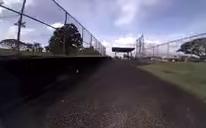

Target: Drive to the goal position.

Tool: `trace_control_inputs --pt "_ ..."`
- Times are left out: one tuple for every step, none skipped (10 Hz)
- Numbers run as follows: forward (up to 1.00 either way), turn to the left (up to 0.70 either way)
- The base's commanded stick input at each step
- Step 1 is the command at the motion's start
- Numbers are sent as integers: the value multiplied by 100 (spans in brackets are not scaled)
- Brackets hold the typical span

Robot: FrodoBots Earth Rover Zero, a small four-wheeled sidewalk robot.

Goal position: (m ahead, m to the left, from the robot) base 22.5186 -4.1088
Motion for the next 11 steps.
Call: trace_control_inputs --pt "85 -18" --pt "85 -28" --pt "85 -22" --pt "85 0" --pt "85 0" --pt "85 0" --pt "85 0" --pt "85 0" --pt "85 0" --pt "85 0" --pt "85 -23"
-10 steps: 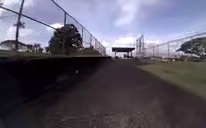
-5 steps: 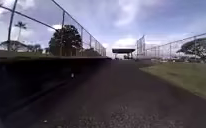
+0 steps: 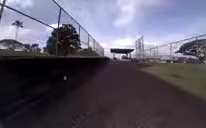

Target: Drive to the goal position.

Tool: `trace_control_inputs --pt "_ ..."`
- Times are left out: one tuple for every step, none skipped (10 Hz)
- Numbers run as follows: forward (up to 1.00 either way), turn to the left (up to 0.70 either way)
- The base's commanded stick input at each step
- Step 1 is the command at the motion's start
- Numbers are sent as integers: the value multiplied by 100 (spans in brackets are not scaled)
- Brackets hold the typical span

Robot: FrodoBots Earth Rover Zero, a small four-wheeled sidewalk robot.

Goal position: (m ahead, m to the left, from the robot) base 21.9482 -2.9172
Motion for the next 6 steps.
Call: trace_control_inputs --pt "85 -27" --pt "85 -22" --pt "85 0" --pt "85 0" --pt "85 0" --pt "85 0"
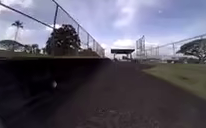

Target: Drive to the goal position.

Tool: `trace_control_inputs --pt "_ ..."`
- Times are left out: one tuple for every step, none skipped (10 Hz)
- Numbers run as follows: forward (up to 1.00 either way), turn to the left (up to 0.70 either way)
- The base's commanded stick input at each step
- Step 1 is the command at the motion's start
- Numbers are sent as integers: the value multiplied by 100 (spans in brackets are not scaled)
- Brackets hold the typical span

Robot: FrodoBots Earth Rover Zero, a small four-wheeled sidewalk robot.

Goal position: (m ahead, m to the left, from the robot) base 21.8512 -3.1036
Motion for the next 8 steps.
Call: trace_control_inputs --pt "85 0" --pt "85 0" --pt "85 0" --pt "85 0" --pt "85 0" --pt "85 -34" --pt "85 -34" --pt "85 -34"
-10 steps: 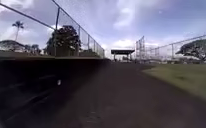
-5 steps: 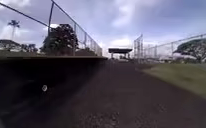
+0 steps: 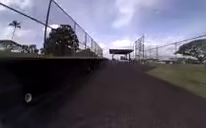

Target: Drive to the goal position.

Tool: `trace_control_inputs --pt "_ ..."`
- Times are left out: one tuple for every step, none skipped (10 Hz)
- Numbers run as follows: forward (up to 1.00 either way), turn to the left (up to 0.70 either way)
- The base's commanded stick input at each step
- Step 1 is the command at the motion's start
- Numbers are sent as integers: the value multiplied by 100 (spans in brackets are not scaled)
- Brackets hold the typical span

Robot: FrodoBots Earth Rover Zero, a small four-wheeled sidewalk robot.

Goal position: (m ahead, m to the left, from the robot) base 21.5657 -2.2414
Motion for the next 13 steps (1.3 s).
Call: trace_control_inputs --pt "85 -28" --pt "85 -4" --pt "85 -1" --pt "85 0" --pt "85 0" --pt "85 0" --pt "85 0" --pt "85 0" --pt "85 -1" --pt "85 -18" --pt "85 -34" --pt "85 -34" --pt "85 -34"
